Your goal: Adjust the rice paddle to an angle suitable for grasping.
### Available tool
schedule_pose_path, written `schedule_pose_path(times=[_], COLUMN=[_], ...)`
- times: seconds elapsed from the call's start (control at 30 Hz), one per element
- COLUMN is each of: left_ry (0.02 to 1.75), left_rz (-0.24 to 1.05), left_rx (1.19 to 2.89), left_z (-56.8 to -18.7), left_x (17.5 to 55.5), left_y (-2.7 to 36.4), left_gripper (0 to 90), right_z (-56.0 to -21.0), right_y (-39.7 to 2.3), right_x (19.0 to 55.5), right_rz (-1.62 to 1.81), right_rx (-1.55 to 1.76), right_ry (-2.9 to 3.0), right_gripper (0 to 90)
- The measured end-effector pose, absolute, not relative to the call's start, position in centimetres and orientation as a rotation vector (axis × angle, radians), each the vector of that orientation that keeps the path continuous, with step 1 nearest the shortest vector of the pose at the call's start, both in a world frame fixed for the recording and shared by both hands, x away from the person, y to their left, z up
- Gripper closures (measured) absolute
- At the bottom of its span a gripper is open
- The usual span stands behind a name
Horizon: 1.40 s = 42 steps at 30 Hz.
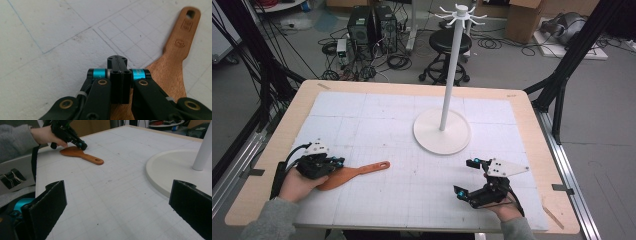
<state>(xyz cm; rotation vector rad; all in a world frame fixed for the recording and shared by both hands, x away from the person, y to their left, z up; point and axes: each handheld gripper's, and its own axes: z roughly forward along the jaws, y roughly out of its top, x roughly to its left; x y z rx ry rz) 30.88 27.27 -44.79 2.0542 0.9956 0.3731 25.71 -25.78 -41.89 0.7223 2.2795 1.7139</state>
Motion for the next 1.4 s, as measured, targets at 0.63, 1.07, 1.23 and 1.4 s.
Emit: schedule_pose_path(times=[0.63, 1.07, 1.23, 1.4], left_ry=[0.933, 0.886, 0.868, 0.793], left_rz=[0.229, 0.192, 0.287, 0.316], left_rx=[2.119, 2.104, 2.092, 2.058], left_z=[-44.2, -44.5, -43.6, -42.0], left_x=[28.5, 27.7, 27.5, 27.4], left_y=[26.5, 26.6, 26.0, 25.3], left_gripper=[89.5, 87.8, 84.4, 83.5], right_z=[-41.9, -41.8, -41.9, -41.9], right_y=[-25.9, -26.2, -26.2, -26.5], right_x=[25.7, 25.6, 25.7, 25.7], right_rz=[1.738, 1.761, 1.756, 1.759], right_rx=[0.721, 0.723, 0.719, 0.735], right_ry=[2.287, 2.276, 2.286, 2.280], right_gripper=[0.0, 0.0, 0.0, 0.0])
